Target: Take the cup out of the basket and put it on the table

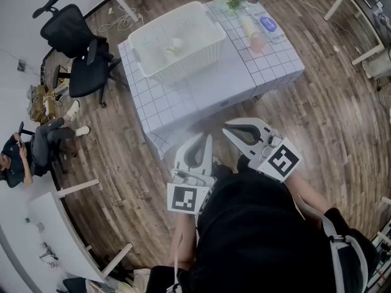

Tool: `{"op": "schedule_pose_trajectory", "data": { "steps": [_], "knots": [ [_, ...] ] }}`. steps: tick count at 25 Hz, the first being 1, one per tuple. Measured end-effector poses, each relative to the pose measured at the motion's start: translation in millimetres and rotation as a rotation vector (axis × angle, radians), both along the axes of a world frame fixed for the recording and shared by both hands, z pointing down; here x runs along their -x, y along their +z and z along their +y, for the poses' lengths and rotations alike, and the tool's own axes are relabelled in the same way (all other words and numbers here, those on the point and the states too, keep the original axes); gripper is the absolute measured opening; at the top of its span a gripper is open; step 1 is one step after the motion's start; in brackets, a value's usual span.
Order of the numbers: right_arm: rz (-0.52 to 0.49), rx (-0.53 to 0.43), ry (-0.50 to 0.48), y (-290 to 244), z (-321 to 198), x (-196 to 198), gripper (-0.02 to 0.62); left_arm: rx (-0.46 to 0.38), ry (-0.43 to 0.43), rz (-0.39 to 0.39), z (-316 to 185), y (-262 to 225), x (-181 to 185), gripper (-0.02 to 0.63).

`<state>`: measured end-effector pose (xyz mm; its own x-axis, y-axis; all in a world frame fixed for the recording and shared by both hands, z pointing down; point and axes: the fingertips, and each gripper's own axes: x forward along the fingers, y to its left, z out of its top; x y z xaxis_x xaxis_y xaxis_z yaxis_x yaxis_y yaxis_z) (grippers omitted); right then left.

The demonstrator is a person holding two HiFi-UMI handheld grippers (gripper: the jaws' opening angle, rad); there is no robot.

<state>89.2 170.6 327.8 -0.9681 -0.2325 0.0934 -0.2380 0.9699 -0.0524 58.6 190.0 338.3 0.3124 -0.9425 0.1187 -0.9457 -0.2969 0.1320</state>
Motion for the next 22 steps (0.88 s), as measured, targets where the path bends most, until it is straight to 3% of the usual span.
{"op": "schedule_pose_trajectory", "data": {
  "steps": [6,22],
  "knots": [
    [0.014,0.005,0.037,3,15,18,0.015,-0.035,0.011,0.062,14,-10,17,0.009],
    [0.028,0.004,0.079,9,40,55,0.015,-0.021,0.05,0.076,38,2,51,0.009]
  ]
}}
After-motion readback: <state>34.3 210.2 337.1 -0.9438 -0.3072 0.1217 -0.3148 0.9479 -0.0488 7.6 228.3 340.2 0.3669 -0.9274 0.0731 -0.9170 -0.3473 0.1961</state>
